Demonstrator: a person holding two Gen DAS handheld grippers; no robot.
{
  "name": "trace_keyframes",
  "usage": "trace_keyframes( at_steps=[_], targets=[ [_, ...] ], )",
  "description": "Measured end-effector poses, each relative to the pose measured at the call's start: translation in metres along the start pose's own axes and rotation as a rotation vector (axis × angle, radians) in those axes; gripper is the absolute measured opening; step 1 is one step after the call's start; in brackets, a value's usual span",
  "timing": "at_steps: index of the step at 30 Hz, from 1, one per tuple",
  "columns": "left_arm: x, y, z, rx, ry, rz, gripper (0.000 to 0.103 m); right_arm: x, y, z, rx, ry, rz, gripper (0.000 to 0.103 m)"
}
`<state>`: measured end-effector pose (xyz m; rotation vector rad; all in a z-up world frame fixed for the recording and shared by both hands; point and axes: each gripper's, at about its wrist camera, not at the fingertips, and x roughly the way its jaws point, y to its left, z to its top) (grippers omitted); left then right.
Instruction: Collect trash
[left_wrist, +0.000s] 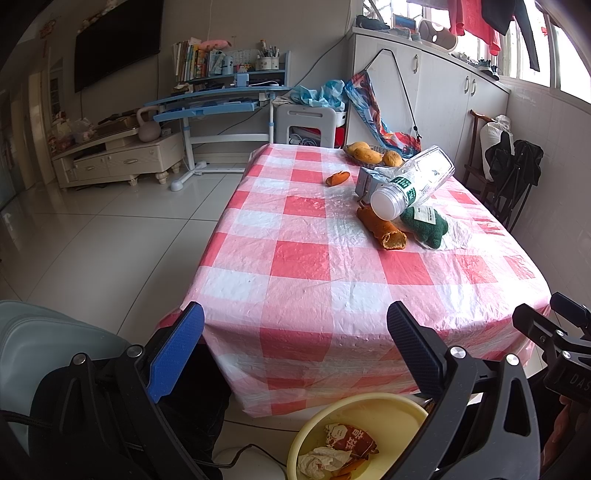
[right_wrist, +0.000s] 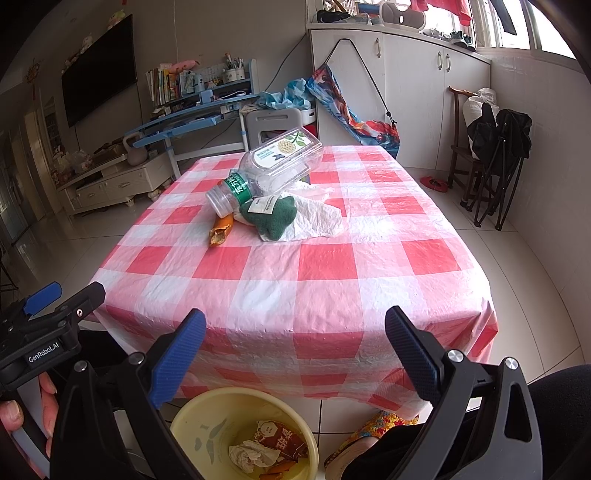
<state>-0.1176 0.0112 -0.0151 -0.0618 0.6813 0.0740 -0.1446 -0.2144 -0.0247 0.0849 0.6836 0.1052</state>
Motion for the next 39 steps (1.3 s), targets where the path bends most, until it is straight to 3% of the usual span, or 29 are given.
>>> trace_keyframes(
  at_steps=[39],
  targets=[
    [0.0004, -0.0002, -0.0002, 0.000, -0.001, -0.001, 0.096, -0.0001, 0.0015, 0.0002, -0.002, 0.002, -0.002, 0.093]
  ],
)
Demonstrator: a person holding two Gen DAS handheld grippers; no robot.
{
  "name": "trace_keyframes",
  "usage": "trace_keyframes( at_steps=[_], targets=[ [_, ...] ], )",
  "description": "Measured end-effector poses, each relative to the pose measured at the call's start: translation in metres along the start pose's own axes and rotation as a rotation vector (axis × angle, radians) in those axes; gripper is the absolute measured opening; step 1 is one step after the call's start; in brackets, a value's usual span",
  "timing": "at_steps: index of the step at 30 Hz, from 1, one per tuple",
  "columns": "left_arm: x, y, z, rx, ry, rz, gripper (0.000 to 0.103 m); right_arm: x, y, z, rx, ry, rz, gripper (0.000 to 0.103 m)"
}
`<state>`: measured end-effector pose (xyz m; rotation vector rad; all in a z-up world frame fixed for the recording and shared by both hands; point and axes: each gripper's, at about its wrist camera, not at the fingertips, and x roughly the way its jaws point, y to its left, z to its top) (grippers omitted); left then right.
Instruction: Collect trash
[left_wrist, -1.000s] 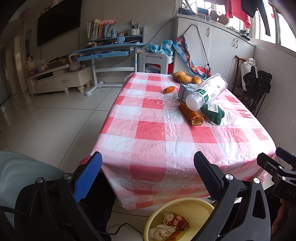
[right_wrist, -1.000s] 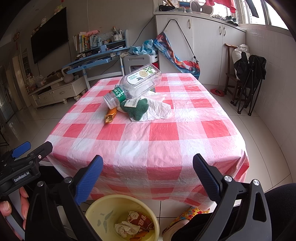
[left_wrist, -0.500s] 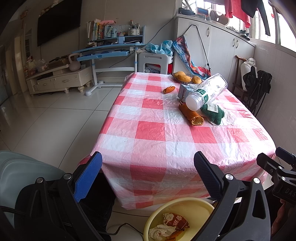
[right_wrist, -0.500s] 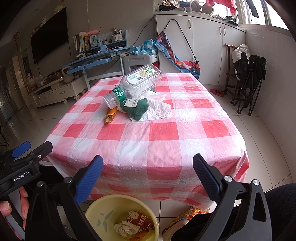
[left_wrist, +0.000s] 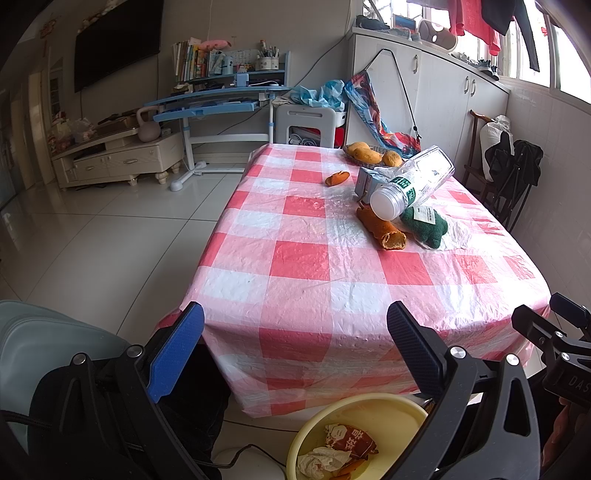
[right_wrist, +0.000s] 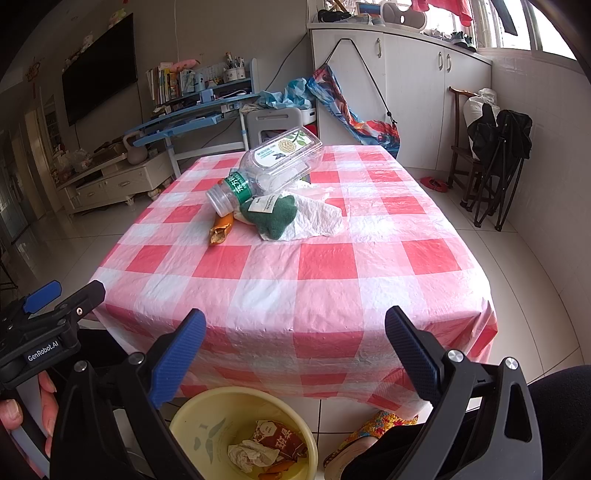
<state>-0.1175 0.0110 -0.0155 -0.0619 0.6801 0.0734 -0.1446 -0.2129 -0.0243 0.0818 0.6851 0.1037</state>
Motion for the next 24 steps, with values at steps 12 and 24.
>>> trace_keyframes(
  at_steps=[12, 24],
  targets=[
    [0.000, 0.000, 0.000, -0.001, 0.001, 0.000, 0.096, 0.000, 0.000, 0.000, -0.002, 0.001, 0.000, 0.093],
    [0.008, 0.008, 0.015, -0.078, 0.009, -0.040, 0.096, -0.002, -0.006, 0.013, -0.003, -0.012, 0.050, 0.093]
  ],
)
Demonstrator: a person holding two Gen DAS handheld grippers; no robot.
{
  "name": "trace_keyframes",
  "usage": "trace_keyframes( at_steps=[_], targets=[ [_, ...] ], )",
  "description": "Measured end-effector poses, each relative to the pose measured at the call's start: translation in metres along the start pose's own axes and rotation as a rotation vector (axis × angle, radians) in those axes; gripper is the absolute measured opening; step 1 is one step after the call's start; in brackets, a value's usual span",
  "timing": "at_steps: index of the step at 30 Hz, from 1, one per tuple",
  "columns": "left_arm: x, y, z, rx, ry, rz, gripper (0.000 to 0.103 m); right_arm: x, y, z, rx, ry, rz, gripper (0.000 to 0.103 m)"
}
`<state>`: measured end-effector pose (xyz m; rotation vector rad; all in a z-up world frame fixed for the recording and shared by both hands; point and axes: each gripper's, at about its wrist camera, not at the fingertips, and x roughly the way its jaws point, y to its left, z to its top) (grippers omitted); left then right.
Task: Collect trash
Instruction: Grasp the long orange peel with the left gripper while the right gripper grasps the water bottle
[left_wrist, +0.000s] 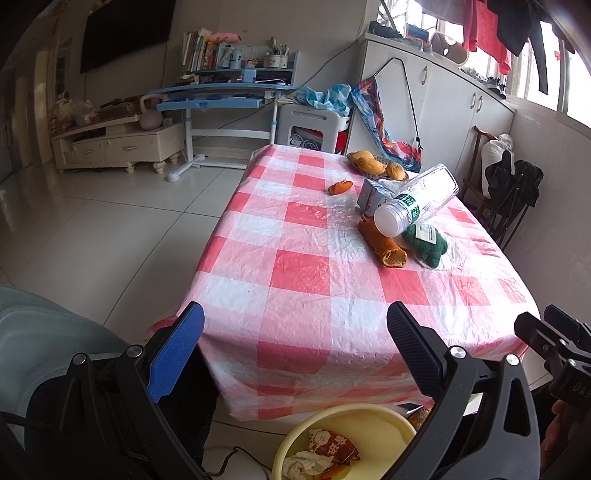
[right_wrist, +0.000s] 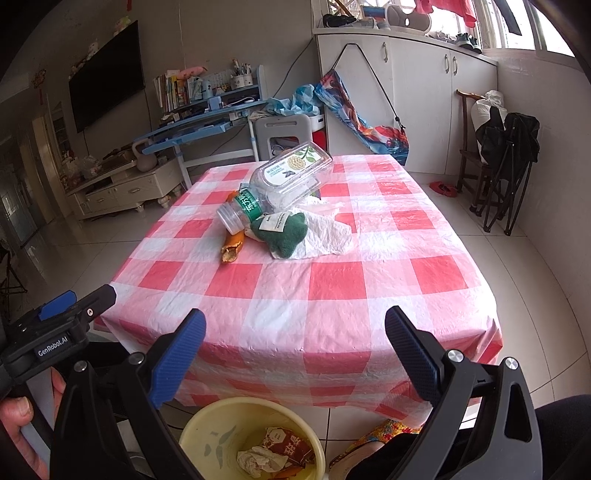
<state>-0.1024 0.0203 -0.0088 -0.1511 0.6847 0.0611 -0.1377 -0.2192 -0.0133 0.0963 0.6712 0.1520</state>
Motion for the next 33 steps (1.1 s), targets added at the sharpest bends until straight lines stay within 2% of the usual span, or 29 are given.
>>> trace_keyframes(
  at_steps=[11, 20, 33],
  targets=[
    [0.030, -0.024, 0.010, 0.078, 0.042, -0.006, 0.096, 0.030, -0.012, 0.036, 0.015, 0.035, 0.059, 0.093],
    [0.039, -0.024, 0.014, 0.073, 0.067, -0.009, 0.096, 0.046, 0.002, 0.048, 0.004, 0.066, 0.125, 0.093],
    [0.065, -0.022, 0.032, 0.071, 0.118, 0.014, 0.096, 0.066, 0.004, 0.071, 0.066, 0.090, 0.184, 0.093]
  ],
)
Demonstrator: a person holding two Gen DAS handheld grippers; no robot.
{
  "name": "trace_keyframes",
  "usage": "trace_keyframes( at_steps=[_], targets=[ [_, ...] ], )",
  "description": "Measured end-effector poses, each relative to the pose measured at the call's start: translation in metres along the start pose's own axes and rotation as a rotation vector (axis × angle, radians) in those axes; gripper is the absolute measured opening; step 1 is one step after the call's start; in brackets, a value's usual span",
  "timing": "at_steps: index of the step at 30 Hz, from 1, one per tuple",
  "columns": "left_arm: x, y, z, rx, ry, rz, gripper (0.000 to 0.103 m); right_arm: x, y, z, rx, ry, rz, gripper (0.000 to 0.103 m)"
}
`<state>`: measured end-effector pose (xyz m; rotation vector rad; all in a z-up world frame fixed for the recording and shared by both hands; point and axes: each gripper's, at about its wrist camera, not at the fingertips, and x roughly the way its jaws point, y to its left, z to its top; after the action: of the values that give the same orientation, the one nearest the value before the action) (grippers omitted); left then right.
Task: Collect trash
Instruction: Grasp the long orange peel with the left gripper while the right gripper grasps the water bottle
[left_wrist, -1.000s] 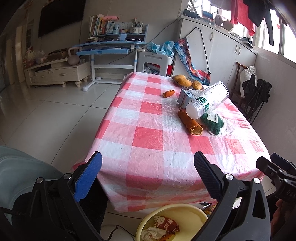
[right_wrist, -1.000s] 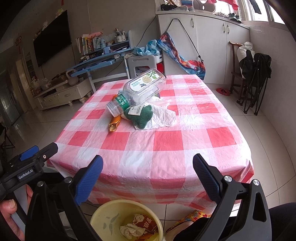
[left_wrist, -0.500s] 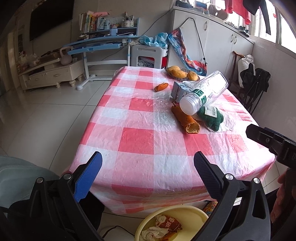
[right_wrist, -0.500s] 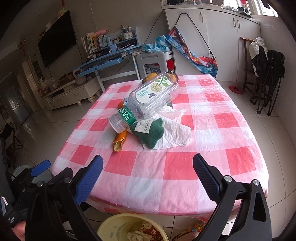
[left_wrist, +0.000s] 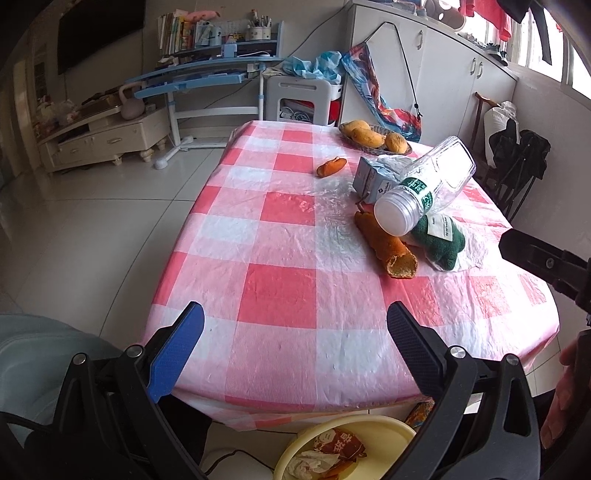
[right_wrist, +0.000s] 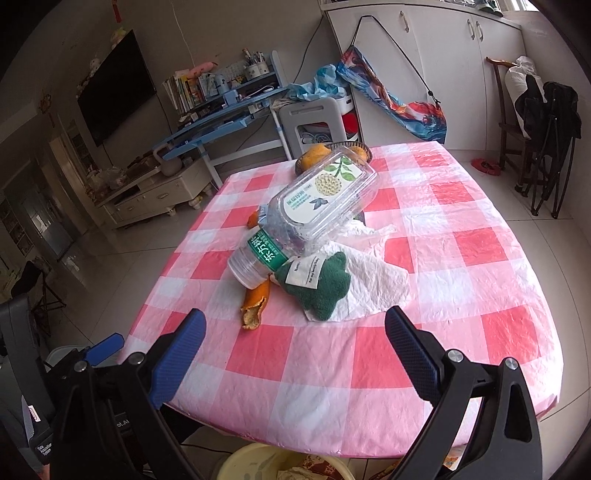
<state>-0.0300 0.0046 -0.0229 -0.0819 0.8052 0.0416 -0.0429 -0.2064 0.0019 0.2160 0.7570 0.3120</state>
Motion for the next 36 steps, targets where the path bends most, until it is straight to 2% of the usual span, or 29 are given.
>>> trace_keyframes(
  at_steps=[4, 10, 15, 16, 17, 18, 19, 24, 28, 32, 36],
  targets=[
    [0.005, 0.000, 0.011, 0.004, -0.003, -0.006, 0.096, 0.012, -0.001, 0.015, 0.032, 0.016, 0.034, 0.093],
    [0.014, 0.002, 0.010, 0.000, 0.000, -0.003, 0.096, 0.047, -0.010, 0.052, 0.194, 0.049, 0.084, 0.093],
    [0.021, 0.002, 0.007, -0.003, 0.015, -0.007, 0.096, 0.085, -0.021, 0.075, 0.354, 0.095, 0.050, 0.093],
    [0.021, 0.001, 0.007, 0.001, 0.013, -0.008, 0.096, 0.090, -0.023, 0.078, 0.365, 0.108, 0.047, 0.090],
    [0.021, 0.001, 0.006, 0.006, 0.011, -0.008, 0.096, 0.095, -0.026, 0.079, 0.384, 0.119, 0.060, 0.082],
    [0.021, 0.000, 0.006, 0.008, 0.010, -0.010, 0.096, 0.099, -0.031, 0.079, 0.410, 0.135, 0.085, 0.069],
    [0.021, 0.000, 0.006, 0.007, 0.009, -0.012, 0.096, 0.099, -0.037, 0.080, 0.438, 0.142, 0.125, 0.065],
    [0.023, 0.003, 0.006, -0.007, 0.016, -0.021, 0.096, 0.074, -0.062, 0.072, 0.540, 0.122, 0.268, 0.057],
    [0.023, 0.000, 0.007, -0.003, 0.017, -0.032, 0.096, 0.038, -0.076, 0.072, 0.533, 0.111, 0.345, 0.057],
    [0.025, -0.007, 0.013, 0.004, 0.018, -0.052, 0.096, 0.004, -0.095, 0.062, 0.522, 0.118, 0.359, 0.057],
    [0.033, -0.022, 0.025, 0.019, 0.016, -0.062, 0.096, -0.008, -0.122, 0.040, 0.540, 0.138, 0.304, 0.057]
  ],
)
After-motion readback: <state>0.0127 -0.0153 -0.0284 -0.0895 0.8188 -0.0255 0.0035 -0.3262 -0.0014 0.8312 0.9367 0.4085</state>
